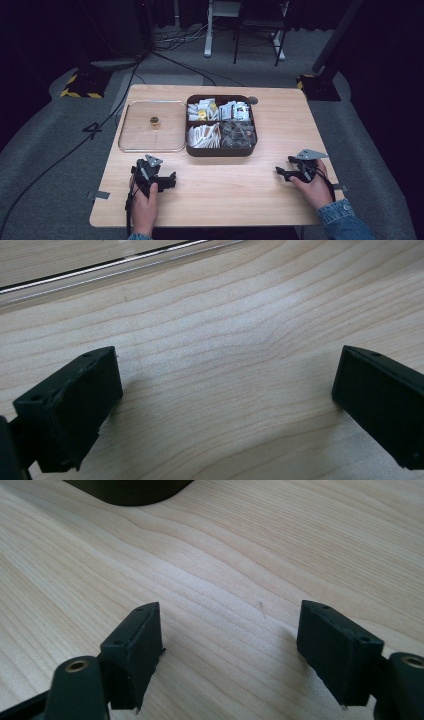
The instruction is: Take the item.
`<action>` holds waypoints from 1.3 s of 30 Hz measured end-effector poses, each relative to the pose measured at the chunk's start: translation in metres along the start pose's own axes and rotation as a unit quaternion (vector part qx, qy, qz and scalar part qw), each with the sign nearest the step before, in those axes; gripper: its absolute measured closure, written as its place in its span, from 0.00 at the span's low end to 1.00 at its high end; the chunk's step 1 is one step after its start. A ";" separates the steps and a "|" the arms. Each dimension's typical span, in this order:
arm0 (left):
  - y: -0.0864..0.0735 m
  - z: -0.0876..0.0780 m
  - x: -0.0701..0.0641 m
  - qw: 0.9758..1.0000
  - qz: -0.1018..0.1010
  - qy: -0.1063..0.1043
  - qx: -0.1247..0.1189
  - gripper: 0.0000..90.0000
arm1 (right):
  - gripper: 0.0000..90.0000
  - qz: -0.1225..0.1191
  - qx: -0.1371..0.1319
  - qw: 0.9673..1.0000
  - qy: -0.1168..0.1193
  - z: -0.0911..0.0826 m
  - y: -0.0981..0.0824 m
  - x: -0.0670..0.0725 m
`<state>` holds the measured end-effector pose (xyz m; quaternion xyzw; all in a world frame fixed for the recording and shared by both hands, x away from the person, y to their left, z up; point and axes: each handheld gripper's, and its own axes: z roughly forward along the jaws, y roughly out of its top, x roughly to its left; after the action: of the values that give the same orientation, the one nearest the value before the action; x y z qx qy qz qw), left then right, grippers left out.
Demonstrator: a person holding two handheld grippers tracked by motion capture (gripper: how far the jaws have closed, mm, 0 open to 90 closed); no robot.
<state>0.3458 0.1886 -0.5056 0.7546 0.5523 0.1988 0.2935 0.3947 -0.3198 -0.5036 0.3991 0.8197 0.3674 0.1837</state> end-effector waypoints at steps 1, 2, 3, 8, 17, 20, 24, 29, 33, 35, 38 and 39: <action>0.000 0.000 0.000 1.000 -0.001 0.000 0.000 0.00 | 0.28 0.001 0.001 1.000 0.000 0.000 0.000 0.000; 0.000 0.000 0.000 1.000 -0.001 0.000 0.000 0.00 | 0.28 0.003 0.001 1.000 0.000 0.000 0.000 0.000; 0.000 0.000 0.000 1.000 -0.001 0.000 0.000 0.00 | 0.27 0.004 0.002 1.000 -0.001 0.000 0.000 -0.001; 0.000 0.000 0.000 1.000 -0.001 0.000 -0.001 0.00 | 0.20 0.000 0.007 1.000 0.004 0.002 0.002 0.000; 0.001 0.001 0.000 1.000 -0.002 0.000 0.000 0.00 | 0.20 0.004 0.009 1.000 -0.001 0.003 0.002 0.002; 0.001 0.001 0.000 1.000 -0.001 -0.002 0.001 0.00 | 0.22 0.006 0.025 1.000 -0.004 0.003 0.006 0.002; 0.002 0.002 0.000 1.000 -0.001 -0.002 -0.001 0.00 | 0.36 0.010 0.035 0.999 0.018 -0.002 0.013 0.001; 0.002 0.002 0.000 1.000 0.001 -0.002 -0.001 0.00 | 0.43 -0.003 0.015 0.999 0.031 -0.009 0.022 -0.001; 0.002 0.002 0.000 1.000 0.001 -0.002 -0.001 0.00 | 0.45 0.009 -0.006 0.998 0.054 -0.012 0.031 0.000; 0.002 0.002 0.000 1.000 0.001 -0.002 -0.001 0.00 | 0.46 0.005 -0.014 0.998 0.054 -0.014 0.035 0.001; 0.002 0.002 0.000 1.000 0.001 -0.002 -0.001 0.00 | 0.46 0.011 -0.030 0.998 0.054 -0.018 0.042 0.002; 0.002 0.002 0.000 1.000 0.001 -0.002 -0.001 0.00 | 0.46 0.013 -0.035 0.998 0.054 -0.018 0.044 0.003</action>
<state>0.3488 0.1878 -0.5057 0.7553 0.5505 0.1980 0.2953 0.4051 -0.3078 -0.4581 0.3824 0.8100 0.4191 0.1487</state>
